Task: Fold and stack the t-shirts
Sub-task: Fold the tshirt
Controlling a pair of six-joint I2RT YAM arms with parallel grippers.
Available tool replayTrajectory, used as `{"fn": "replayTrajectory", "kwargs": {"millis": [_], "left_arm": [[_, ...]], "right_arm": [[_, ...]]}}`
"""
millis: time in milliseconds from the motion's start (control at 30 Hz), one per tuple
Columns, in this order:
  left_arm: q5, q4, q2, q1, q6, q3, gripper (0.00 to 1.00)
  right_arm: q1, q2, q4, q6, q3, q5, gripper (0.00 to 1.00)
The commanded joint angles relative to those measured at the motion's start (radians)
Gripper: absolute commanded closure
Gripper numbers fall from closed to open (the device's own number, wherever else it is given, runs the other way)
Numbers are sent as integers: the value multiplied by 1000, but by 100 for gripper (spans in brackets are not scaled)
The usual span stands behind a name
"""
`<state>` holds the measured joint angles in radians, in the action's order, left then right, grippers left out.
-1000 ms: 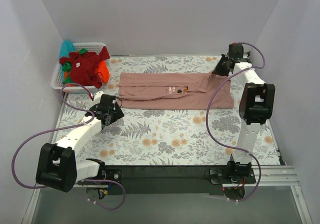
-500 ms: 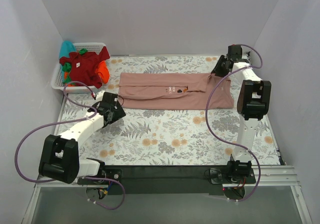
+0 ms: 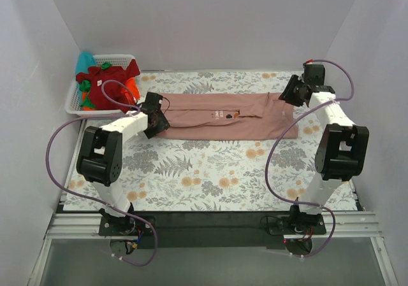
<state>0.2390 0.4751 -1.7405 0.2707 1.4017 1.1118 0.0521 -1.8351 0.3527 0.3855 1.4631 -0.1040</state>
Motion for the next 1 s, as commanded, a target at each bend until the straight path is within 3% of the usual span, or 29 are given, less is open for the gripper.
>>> {"fn": "replayTrajectory", "kwargs": {"millis": [0, 400, 533, 700, 967], "left_arm": [[-18, 23, -40, 1, 25, 75, 48], [45, 114, -298, -19, 22, 374, 52], [52, 152, -306, -37, 16, 413, 52], [45, 157, -228, -36, 25, 309, 48], [108, 114, 39, -47, 77, -59, 49]], "right_arm": [[-1, 105, -38, -19, -119, 10, 56], [5, 200, -69, -26, -273, -5, 56], [14, 212, -70, -42, -302, -7, 56], [26, 223, -87, -48, -351, -20, 57], [94, 246, -130, -51, -438, -49, 57]]}}
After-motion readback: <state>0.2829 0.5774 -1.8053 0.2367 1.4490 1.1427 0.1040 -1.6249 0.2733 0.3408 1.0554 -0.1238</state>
